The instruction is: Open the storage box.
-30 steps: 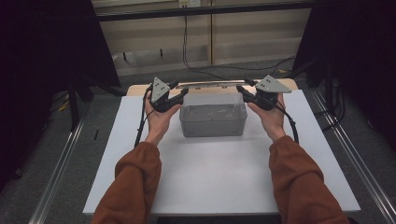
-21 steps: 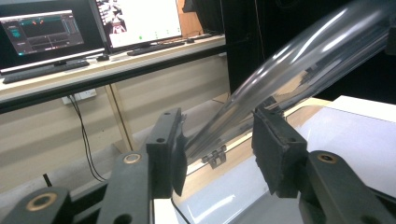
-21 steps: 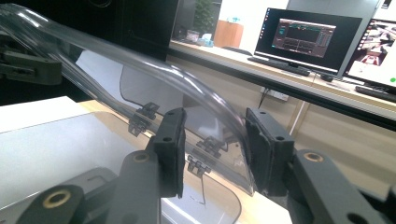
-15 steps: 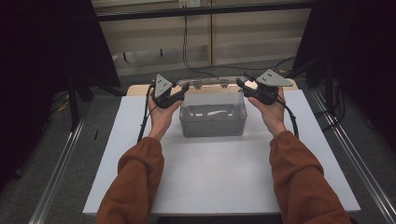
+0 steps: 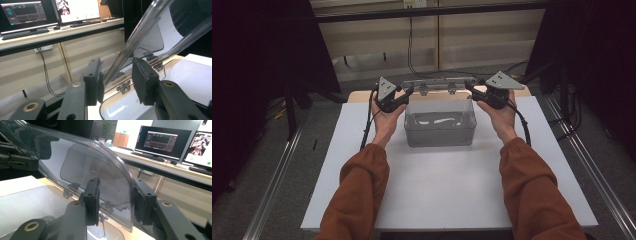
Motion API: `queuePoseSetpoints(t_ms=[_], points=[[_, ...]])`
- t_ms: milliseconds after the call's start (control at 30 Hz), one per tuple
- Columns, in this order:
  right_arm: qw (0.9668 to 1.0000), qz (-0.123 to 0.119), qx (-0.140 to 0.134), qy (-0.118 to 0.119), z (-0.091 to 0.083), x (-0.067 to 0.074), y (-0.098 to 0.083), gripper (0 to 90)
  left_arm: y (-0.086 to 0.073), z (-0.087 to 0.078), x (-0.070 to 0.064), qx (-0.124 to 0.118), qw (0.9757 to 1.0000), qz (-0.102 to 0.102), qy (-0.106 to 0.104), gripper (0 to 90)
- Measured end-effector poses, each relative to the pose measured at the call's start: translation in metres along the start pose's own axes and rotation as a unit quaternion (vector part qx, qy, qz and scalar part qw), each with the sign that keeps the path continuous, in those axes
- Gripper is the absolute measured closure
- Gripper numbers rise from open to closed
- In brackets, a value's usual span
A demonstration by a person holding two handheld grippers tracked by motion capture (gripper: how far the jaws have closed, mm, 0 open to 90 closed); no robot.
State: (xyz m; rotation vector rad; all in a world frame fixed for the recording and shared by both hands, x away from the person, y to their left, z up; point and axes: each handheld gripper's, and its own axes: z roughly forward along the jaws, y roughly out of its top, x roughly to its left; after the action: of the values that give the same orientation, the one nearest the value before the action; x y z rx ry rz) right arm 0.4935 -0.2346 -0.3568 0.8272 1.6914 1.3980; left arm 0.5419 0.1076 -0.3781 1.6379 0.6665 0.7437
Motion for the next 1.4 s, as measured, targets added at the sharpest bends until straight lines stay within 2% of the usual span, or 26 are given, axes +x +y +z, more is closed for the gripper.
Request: queuePoseSetpoints(t_ms=[200,367,400,467,500,533,600,667,733,800,867,967,1033,1267,1400], points=[[1.0000,0.000,0.003,-0.003,0.003,-0.003,-0.002,60.5,-0.001,0.005,0.004,0.005,1.0000,0.001,0.004,51.8],[1.0000,-0.001,0.004,0.000,0.008,-0.006,-0.001,61.9,0.000,0.010,0.006,0.007,0.9999,-0.003,-0.008,58.4],[1.0000,-0.001,0.005,0.003,0.009,-0.006,-0.001,62.0,-0.001,0.011,0.005,0.005,0.9999,-0.010,-0.004,59.1],[1.0000,0.005,-0.001,0.006,0.010,-0.008,-0.001,61.9,-0.002,0.012,0.007,0.005,0.9999,-0.012,-0.005,59.1],[1.0000,0.008,-0.002,0.005,0.010,-0.009,-0.002,62.0,-0.003,0.013,0.007,0.003,0.9997,-0.023,-0.007,59.1],[1.0000,0.007,-0.002,0.004,0.011,-0.010,-0.003,62.0,-0.004,0.013,0.009,0.003,0.9998,-0.020,-0.007,59.1],[1.0000,0.006,0.003,0.004,0.013,-0.012,-0.005,61.7,-0.004,0.015,0.008,0.001,0.9996,-0.026,-0.007,59.7],[0.9999,0.008,0.008,0.003,0.015,-0.013,-0.008,60.9,-0.003,0.015,0.010,0.008,0.9998,-0.017,-0.005,60.1],[0.9998,0.017,0.012,0.003,0.018,-0.016,-0.011,58.3,-0.003,0.017,0.010,0.009,0.9997,-0.022,-0.004,60.4],[0.9995,0.020,0.023,0.001,0.020,-0.018,-0.015,57.6,-0.002,0.018,0.011,0.013,0.9998,-0.014,-0.002,60.5],[0.9992,0.029,0.026,0.002,0.023,-0.020,-0.018,57.4,-0.001,0.020,0.011,0.014,0.9998,-0.016,-0.003,60.7],[0.9990,0.031,0.033,0.004,0.027,-0.023,-0.021,58.1,0.000,0.022,0.012,0.014,0.9998,-0.014,0.000,61.1],[0.9989,0.032,0.035,0.004,0.030,-0.024,-0.022,58.6,0.000,0.022,0.012,0.013,0.9996,-0.024,-0.002,61.1],[0.9977,0.054,0.040,0.004,0.040,-0.027,-0.031,58.6,0.000,0.023,0.014,0.019,0.9997,-0.012,-0.002,62.3],[0.9971,0.060,0.047,0.001,0.043,-0.030,-0.037,59.6,0.000,0.024,0.015,0.019,0.9997,-0.016,-0.003,62.7]])
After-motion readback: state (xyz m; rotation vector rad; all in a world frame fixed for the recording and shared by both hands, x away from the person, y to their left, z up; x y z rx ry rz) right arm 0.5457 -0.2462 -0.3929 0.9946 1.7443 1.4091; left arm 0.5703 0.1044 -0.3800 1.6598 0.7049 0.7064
